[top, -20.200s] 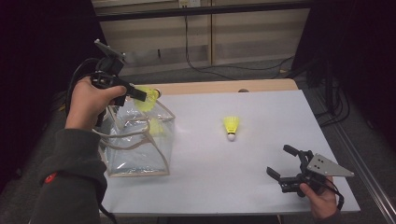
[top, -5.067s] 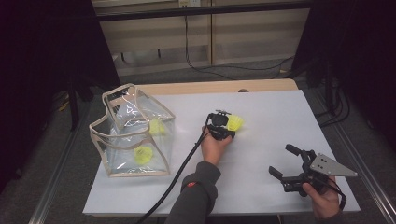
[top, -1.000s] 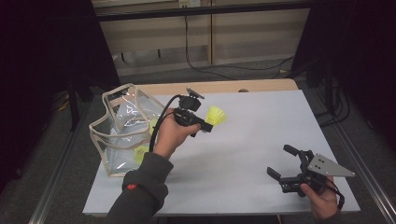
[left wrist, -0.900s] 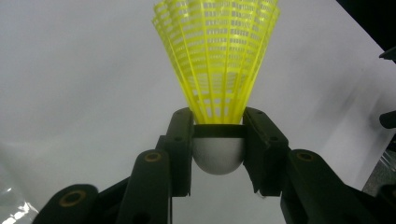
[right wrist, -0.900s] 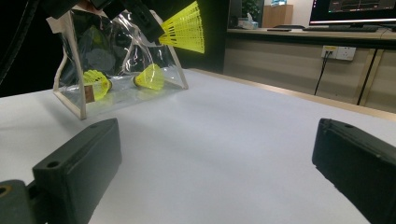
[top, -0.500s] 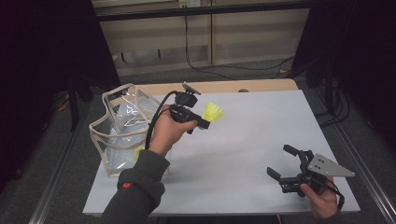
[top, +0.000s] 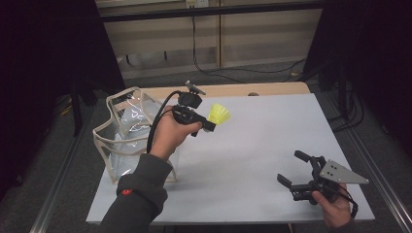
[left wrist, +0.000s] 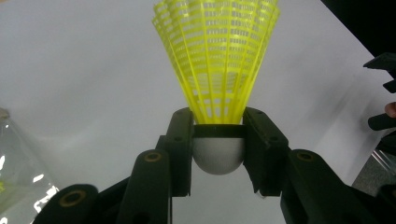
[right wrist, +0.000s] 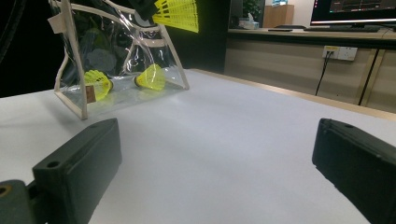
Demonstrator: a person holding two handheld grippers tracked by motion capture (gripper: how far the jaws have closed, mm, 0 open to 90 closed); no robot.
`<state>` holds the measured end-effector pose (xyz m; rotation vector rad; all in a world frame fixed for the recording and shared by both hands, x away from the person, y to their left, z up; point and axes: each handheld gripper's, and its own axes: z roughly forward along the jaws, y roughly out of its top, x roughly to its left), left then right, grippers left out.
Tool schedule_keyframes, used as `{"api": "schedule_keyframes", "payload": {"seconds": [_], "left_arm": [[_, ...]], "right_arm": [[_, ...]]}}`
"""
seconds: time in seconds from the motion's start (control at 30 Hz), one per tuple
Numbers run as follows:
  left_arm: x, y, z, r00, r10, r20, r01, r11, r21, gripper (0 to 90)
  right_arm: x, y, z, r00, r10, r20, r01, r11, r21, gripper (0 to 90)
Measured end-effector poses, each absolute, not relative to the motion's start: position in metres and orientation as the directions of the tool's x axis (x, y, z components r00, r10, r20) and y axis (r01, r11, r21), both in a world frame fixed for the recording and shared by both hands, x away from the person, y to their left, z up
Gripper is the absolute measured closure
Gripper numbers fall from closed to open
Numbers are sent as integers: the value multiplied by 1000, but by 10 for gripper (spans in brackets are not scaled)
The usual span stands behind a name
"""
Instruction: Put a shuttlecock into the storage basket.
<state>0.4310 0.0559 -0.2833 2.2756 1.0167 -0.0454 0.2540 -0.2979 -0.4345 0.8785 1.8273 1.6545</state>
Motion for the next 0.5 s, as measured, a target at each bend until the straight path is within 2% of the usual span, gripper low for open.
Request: {"api": "schedule_keyframes", "payload": {"seconds": [0.5], "left_arm": [[430,65,-268,696,664,-274,682,-491,541,649]], "right_arm": [[254,-298,-435,-657,753,43,119,47,992,11]]}}
